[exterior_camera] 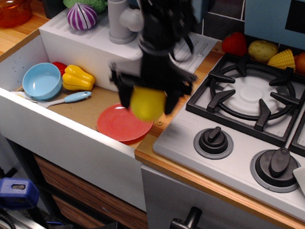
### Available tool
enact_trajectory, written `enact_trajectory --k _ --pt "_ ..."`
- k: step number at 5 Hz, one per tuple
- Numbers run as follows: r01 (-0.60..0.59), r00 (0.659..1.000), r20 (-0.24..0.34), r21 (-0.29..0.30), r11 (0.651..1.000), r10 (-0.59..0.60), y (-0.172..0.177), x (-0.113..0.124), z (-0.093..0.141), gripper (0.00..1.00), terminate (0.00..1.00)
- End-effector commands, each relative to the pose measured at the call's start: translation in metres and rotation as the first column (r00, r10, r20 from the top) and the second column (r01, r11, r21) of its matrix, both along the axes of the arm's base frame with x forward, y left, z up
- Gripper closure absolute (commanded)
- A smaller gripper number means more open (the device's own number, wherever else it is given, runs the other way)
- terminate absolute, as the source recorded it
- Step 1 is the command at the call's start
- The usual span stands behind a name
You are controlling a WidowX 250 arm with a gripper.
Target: Put lemon on plate
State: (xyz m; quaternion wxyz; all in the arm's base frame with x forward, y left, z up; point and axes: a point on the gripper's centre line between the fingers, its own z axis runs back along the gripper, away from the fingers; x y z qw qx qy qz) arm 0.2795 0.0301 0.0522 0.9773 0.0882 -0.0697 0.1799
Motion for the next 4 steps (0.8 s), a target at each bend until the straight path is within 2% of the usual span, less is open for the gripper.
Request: enact_trajectory --k 1,2,4 --pt "0.171 0.978 0.11 0.058 0.984 -0.177 0.059 0.041 0.005 1.0 0.0" --pt "0.194 0.963 0.184 0.033 0.98 -0.197 0.07 0.056 -0.027 1.0 0.0" --pt "0.12 0.964 0.245 -0.033 0.992 -0.108 0.069 0.052 -0.076 1.0 0.0"
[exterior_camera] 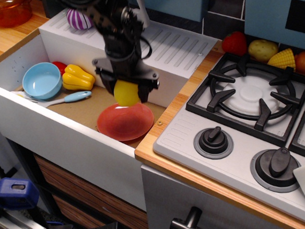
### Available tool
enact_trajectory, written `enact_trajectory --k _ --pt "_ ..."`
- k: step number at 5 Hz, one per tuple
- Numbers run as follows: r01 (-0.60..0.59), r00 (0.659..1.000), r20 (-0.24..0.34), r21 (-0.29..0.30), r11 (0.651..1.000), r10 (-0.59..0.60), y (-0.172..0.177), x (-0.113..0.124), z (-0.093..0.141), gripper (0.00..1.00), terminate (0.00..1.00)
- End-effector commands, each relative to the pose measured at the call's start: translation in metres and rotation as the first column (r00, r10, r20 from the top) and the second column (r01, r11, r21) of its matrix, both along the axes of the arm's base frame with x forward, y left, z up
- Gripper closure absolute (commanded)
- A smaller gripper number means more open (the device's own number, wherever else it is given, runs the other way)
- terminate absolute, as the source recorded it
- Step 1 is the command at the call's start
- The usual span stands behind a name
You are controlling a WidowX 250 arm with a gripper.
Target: Put lemon on plate
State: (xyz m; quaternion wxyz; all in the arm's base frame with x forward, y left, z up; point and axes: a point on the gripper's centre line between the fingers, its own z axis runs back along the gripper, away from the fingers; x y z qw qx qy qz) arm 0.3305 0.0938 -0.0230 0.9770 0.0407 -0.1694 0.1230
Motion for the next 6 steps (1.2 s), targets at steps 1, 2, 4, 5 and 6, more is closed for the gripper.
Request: enact_trajectory --k 1,2,4,5,6 --pt "-0.063 0.995 0.071 -0.045 0.997 0.066 0.007 0.002 -0.016 1.0 0.0" --pt "-0.119 0.992 0.04 -0.096 0.988 0.123 0.008 0.002 -0.031 1.0 0.0" --pt "-0.119 0.991 0.05 -0.08 0.99 0.123 0.008 0.0 -0.03 0.0 0.0" --pt "-0.119 0.991 0.05 -0.08 0.99 0.123 0.008 0.0 -0.03 0.0 0.0" --pt "-0.119 0.991 0.05 -0.08 0.99 0.123 0.008 0.0 -0.03 0.0 1.0"
